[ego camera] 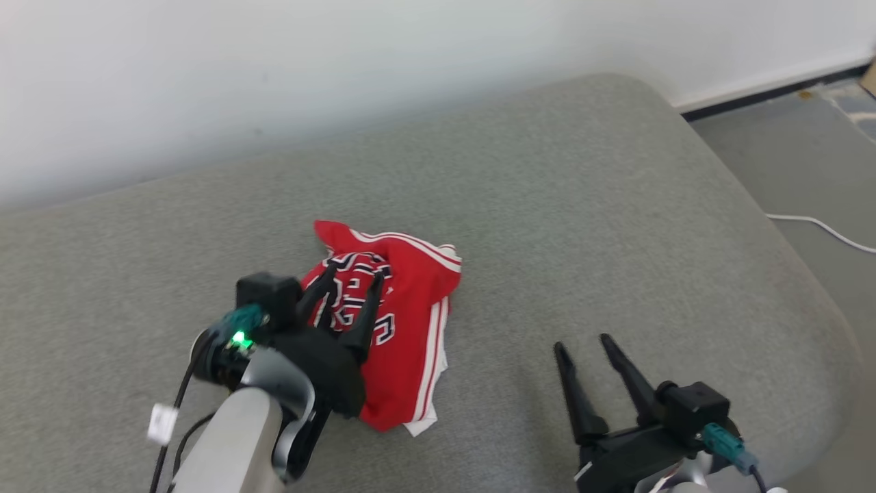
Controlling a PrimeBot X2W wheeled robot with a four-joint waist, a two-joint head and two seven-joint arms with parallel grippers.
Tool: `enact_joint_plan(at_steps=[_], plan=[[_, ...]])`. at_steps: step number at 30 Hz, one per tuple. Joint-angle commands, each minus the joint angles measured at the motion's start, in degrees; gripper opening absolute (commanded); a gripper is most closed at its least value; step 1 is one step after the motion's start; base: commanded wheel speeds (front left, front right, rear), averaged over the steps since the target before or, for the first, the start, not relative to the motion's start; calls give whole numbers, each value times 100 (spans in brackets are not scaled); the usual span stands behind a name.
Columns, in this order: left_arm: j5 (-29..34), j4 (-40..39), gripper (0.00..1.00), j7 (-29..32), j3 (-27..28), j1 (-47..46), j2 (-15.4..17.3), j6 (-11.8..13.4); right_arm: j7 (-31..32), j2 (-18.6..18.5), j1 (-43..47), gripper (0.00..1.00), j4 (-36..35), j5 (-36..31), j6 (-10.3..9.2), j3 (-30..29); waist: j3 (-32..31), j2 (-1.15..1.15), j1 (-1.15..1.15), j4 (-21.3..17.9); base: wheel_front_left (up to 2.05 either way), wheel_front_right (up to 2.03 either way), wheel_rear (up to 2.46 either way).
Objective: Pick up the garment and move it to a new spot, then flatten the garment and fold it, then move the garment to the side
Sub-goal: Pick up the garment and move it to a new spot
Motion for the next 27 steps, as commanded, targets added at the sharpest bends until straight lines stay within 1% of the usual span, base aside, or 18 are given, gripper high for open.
enact_joint_plan(at_steps=[1, 3, 6, 9, 13, 15, 18, 23, 27], plan=[[28, -54, 100, -246, 59, 235, 50, 51, -1, -4, 60, 100, -12, -125, -12, -156, -208, 0, 0, 334, 0, 0, 0], [3, -162, 100, -577, 162, 443, 93, 118, 25, -30, 117, 100, -40, -223, -12, -341, -316, 0, 0, 488, 0, 0, 0], [-101, -412, 100, -1070, 420, 920, 169, 298, 81, -99, 206, 100, -96, -326, -13, -572, -448, 0, 0, 698, 0, 0, 0], [-171, -802, 100, -1330, 650, 1433, 249, 375, 139, -115, 314, 100, -197, -401, -12, -802, -536, 0, 0, 931, 0, 0, 0], [-145, -1239, 100, -1419, 901, 1943, 307, 397, 198, -132, 444, 100, -298, -486, -12, -962, -597, 0, 0, 1133, 0, 0, 0], [-15, -1552, 100, -1432, 1120, 2288, 333, 455, 229, -148, 506, 100, -332, -486, -12, -1017, -627, 0, 0, 1245, 0, 0, 0], [184, -1931, 100, -1429, 1437, 2842, 254, 487, 280, -187, 588, 100, -315, -488, -12, -1027, -676, 0, 0, 1376, 0, 0, 0], [355, -2287, 100, -1432, 1911, 3535, 56, 518, 319, -273, 697, 100, -222, -432, -13, -918, -774, 0, 0, 1557, 0, 0, 0], [552, -2449, 100, -1429, 2098, 3853, -31, 398, 308, -326, 795, 100, -146, -400, -12, -888, -835, 0, 0, 1677, 0, 0, 0]])
